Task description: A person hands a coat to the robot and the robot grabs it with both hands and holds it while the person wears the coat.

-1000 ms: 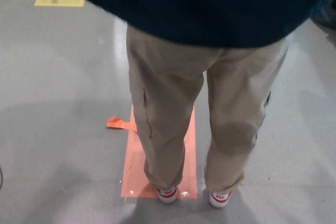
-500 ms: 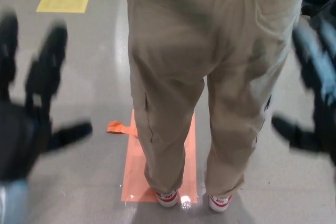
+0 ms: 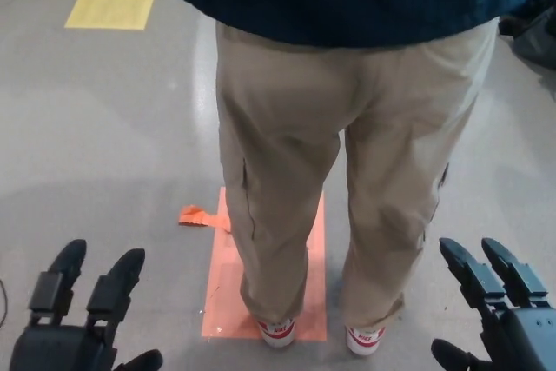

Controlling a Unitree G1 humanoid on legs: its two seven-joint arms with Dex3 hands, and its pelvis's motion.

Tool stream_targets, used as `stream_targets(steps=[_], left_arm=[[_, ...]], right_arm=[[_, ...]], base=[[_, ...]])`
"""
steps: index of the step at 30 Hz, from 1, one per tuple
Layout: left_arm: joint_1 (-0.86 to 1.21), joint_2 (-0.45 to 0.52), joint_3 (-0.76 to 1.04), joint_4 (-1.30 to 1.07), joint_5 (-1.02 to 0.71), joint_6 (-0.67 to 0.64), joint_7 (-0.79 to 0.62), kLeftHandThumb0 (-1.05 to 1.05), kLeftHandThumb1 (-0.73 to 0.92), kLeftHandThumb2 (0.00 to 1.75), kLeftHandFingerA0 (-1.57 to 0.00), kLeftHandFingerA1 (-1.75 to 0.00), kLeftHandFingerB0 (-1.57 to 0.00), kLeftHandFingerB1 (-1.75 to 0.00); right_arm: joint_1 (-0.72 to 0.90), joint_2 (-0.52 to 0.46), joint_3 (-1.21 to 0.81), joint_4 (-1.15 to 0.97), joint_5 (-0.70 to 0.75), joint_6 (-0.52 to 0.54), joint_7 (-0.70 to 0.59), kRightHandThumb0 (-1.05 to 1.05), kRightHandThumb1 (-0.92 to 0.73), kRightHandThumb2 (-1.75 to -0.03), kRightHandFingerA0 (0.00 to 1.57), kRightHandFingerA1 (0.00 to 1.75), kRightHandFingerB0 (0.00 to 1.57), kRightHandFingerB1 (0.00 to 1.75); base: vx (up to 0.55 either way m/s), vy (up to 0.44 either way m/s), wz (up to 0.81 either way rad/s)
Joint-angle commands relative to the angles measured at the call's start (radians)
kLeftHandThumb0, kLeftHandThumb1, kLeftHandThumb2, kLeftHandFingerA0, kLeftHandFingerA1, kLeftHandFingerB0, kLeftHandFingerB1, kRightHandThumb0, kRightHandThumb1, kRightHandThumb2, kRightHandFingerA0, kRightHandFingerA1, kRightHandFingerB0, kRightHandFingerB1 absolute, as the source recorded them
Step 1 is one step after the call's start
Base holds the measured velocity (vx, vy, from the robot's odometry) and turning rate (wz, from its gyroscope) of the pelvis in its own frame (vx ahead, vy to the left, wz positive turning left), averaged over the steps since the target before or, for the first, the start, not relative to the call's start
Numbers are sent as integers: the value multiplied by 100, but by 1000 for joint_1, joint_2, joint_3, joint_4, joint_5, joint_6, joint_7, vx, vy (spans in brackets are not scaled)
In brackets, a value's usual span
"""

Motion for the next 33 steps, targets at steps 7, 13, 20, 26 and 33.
stream_targets(steps=[7, 13, 20, 26, 33], left_arm=[[-230, 0, -88, 296, -26, 46, -124, -88, 73, 106, -3, -37, -3, -35], [-369, -2, -102, 418, -73, 33, -254, -37, 46, 105, 0, -47, 0, -46], [-491, -18, -66, 561, -167, -70, -333, -70, 59, 89, -28, -45, -3, -28], [-583, -41, -68, 673, -191, -113, -427, -63, 71, 63, -32, -32, -2, -19], [-623, -40, -76, 719, -188, -82, -431, -64, 77, 63, -30, -31, 0, -22]], right_arm=[[-187, 14, 49, 230, 4, 49, 23, -84, -70, -102, 7, 28, 7, 19], [-301, 40, 20, 330, 93, 112, 211, -85, -71, -101, 7, 23, 6, 17], [-411, 52, 21, 420, 114, 229, 393, -68, -63, -86, 9, 38, 6, 33], [-452, 46, 1, 436, 173, 250, 532, -33, -57, -108, 0, 47, 0, 47], [-498, 53, 11, 459, 181, 224, 588, -43, -74, -66, 20, 31, 9, 20]], base=[[0, 0, 0], [0, 0, 0], [0, 0, 0], [0, 0, 0], [0, 0, 0]])
